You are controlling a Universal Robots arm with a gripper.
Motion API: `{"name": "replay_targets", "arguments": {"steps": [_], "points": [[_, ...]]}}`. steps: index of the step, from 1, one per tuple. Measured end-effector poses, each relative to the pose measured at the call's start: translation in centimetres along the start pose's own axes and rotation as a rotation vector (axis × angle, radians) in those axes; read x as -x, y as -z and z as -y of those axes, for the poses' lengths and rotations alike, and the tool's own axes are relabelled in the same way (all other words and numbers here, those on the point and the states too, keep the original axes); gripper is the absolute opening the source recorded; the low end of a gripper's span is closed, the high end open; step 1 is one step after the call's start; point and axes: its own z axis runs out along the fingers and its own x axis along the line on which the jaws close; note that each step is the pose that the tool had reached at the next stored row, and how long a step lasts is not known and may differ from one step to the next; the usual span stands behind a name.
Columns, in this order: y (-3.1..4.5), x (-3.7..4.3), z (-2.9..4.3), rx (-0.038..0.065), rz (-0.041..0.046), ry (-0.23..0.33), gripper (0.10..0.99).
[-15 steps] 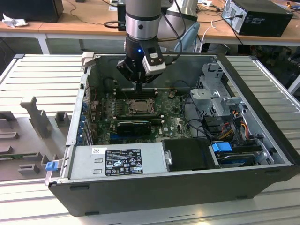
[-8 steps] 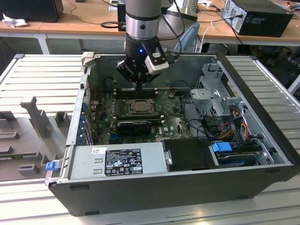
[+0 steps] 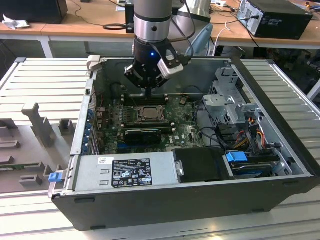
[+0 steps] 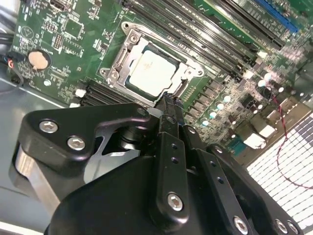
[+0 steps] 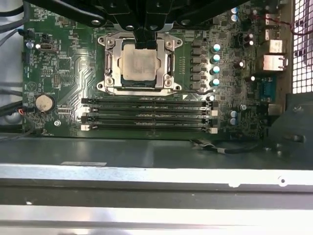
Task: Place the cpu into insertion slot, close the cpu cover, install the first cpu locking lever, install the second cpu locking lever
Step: 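Install the first cpu locking lever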
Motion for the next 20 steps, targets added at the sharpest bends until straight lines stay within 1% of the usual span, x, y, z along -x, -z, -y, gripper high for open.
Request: {"name": "replay_targets", "arguments": {"steps": [4, 7, 12, 15, 20], "points": [[0.0, 0.0, 0.0, -0.001, -0.0014, 0.049, 0.106], [0.0, 0.0, 0.0, -0.001, -0.0031, 0.114, 0.106], [0.0, 0.0, 0.0, -0.002, -0.005, 0.184, 0.106], [0.0, 0.0, 0.0, -0.003, -0.0069, 0.252, 0.106], [0.0, 0.0, 0.0, -0.004, -0.0089, 0.326, 0.106]]}}
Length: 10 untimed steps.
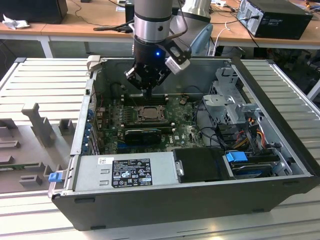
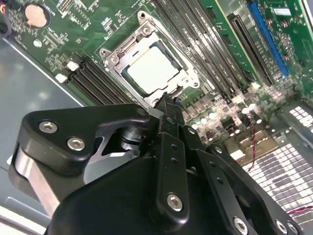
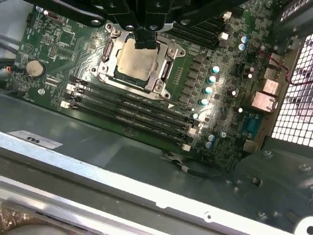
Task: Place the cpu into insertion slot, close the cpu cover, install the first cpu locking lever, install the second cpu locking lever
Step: 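Install the first cpu locking lever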
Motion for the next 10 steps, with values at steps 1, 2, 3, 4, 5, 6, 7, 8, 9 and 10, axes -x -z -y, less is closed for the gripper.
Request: {"name": "replay_targets", "arguments": {"steps": [1, 2, 3, 4, 5, 6, 7, 8, 9, 10], "points": [[0.0, 0.0, 0.0, 0.0, -0.0005, 0.021, 0.106], [0.0, 0.0, 0.0, 0.0, -0.001, 0.038, 0.106], [0.0, 0.0, 0.0, -0.001, -0.0018, 0.066, 0.106], [0.0, 0.0, 0.0, -0.001, -0.0024, 0.09, 0.106], [0.0, 0.0, 0.0, -0.001, -0.0028, 0.104, 0.106], [0.0, 0.0, 0.0, -0.001, -0.0033, 0.12, 0.106], [0.0, 0.0, 0.0, -0.002, -0.0036, 0.134, 0.106], [0.0, 0.0, 0.0, -0.002, -0.004, 0.148, 0.106], [0.0, 0.0, 0.0, -0.002, -0.0044, 0.163, 0.106], [0.0, -0.05, -0.02, -0.002, -0.0046, 0.169, 0.106]]}}
